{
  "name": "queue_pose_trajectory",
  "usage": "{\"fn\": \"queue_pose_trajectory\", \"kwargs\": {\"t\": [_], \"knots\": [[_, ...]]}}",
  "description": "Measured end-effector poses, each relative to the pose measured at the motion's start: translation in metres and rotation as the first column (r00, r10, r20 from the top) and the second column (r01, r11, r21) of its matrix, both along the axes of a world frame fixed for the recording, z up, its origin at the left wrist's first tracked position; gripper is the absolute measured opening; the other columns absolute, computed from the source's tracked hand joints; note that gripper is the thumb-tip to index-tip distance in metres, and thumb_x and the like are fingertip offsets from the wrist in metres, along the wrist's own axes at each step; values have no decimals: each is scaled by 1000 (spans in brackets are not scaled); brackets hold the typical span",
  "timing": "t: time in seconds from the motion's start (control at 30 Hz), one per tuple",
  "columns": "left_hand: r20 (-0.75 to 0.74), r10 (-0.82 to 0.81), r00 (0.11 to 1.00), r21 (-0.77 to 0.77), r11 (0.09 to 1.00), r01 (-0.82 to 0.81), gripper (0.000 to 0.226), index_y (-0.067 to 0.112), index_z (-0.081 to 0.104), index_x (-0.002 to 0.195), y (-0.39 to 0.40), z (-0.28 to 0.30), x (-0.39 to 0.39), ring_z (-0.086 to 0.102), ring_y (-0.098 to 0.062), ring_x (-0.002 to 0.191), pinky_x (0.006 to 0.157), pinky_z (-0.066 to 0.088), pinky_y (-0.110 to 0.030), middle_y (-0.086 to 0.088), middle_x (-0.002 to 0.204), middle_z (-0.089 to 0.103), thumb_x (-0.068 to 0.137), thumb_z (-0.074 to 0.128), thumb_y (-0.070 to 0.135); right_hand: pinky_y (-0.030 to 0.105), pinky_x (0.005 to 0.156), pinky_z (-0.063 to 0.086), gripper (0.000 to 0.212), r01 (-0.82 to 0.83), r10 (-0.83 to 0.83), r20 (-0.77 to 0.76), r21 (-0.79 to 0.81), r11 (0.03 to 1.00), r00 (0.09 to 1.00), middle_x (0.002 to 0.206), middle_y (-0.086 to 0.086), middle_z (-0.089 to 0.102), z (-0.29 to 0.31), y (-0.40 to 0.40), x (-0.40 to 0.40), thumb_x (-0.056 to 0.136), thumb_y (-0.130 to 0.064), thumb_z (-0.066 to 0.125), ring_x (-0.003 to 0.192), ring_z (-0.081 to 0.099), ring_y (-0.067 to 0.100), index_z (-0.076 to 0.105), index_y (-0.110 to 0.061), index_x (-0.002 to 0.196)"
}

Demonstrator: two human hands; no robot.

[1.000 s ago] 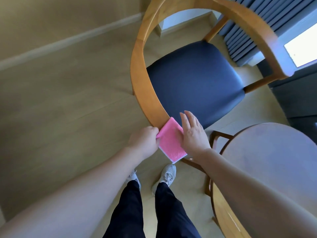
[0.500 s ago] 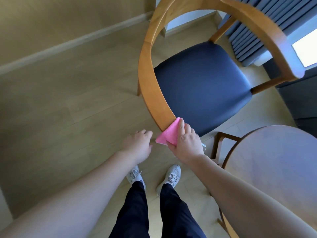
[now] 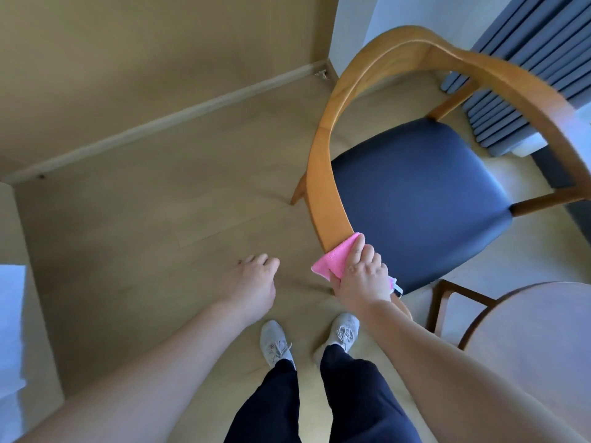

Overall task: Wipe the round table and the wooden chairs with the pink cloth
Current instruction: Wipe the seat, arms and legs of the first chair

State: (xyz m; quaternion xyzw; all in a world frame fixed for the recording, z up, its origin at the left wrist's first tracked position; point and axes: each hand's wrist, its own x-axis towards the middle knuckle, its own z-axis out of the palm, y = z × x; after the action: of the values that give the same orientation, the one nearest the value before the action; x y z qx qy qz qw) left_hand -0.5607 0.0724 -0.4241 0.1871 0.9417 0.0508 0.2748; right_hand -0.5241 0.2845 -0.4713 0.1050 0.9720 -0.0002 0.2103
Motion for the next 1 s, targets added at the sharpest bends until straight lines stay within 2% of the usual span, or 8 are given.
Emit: {"fn": "queue_pose_trajectory", "kwargs": {"t": [0.1, 0.17, 0.27, 0.53, 0.63, 0.77, 0.9, 1.0], "knots": [[-31, 22, 999, -24, 999, -23, 48, 20, 39, 138, -6, 4, -14, 35, -21, 130, 106, 27, -34, 1, 141, 40, 92, 49, 23, 35, 73, 45, 103, 18, -18, -4, -20, 1000, 1000, 112, 13, 47, -2, -16, -32, 82, -59, 53, 93, 51, 26, 0, 7, 140], [-22, 56, 998, -49, 997, -57, 55, 19, 30, 145, -5, 8, -21, 27, -18, 137, 112, 21, -32, 1, 150, 31, 93, 47, 25, 34, 72, 46, 103, 34, -33, 13, -47, 998, 999, 112, 14, 48, -3, -22, -50, 82, -56, 56, 93, 52, 27, -3, 7, 138], [14, 110, 994, -67, 992, -109, 54, 20, 27, 146, 1, 14, -29, 29, -18, 136, 111, 21, -30, 3, 150, 31, 95, 44, 26, 33, 75, 46, 103, 46, -41, 71, -75, 996, 997, 117, 15, 45, -2, -30, -72, 83, -53, 55, 99, 51, 26, -3, 10, 140], [8, 206, 979, -41, 978, -205, 51, 21, 30, 146, -9, 18, -70, 31, -15, 136, 110, 25, -29, 6, 148, 33, 97, 42, 29, 30, 78, 44, 105, 105, -102, 53, -61, 993, 993, 120, 14, 40, -2, -43, -142, 85, -52, 55, 103, 48, 24, -8, 10, 142], [7, 167, 986, -47, 985, -167, 51, 20, 30, 145, -23, 11, -97, 31, -15, 135, 110, 26, -29, 6, 147, 33, 97, 41, 29, 30, 75, 45, 105, 174, -170, 61, -69, 982, 984, 118, 14, 42, -4, -51, -178, 83, -44, 60, 102, 49, 24, -10, 10, 140], [-15, 80, 997, -29, 996, -80, 49, 20, 33, 143, -38, 1, -144, 32, -16, 134, 110, 25, -29, 4, 146, 36, 96, 43, 26, 30, 80, 47, 124, 284, -276, 101, -81, 955, 956, 127, 14, 38, -10, -53, -236, 72, -25, 80, 107, 49, 24, -16, 10, 141], [-31, 13, 999, -14, 1000, -13, 48, 23, 34, 142, -50, -3, -174, 36, -16, 131, 106, 26, -27, 6, 145, 37, 95, 44, 26, 30, 91, 45, 125, 391, -386, 62, -123, 912, 920, 140, 19, 32, -16, -46, -281, 72, -18, 81, 114, 50, 27, -21, 10, 140], [-1, -23, 1000, 19, 1000, 23, 48, 22, 34, 143, -52, -5, -193, 36, -16, 132, 106, 27, -28, 5, 145, 37, 95, 43, 27, 27, 92, 43, 129, 446, -448, 17, -119, 887, 894, 145, 23, 26, -21, -43, -302, 69, -17, 83, 114, 51, 27, -21, 12, 139]]}}
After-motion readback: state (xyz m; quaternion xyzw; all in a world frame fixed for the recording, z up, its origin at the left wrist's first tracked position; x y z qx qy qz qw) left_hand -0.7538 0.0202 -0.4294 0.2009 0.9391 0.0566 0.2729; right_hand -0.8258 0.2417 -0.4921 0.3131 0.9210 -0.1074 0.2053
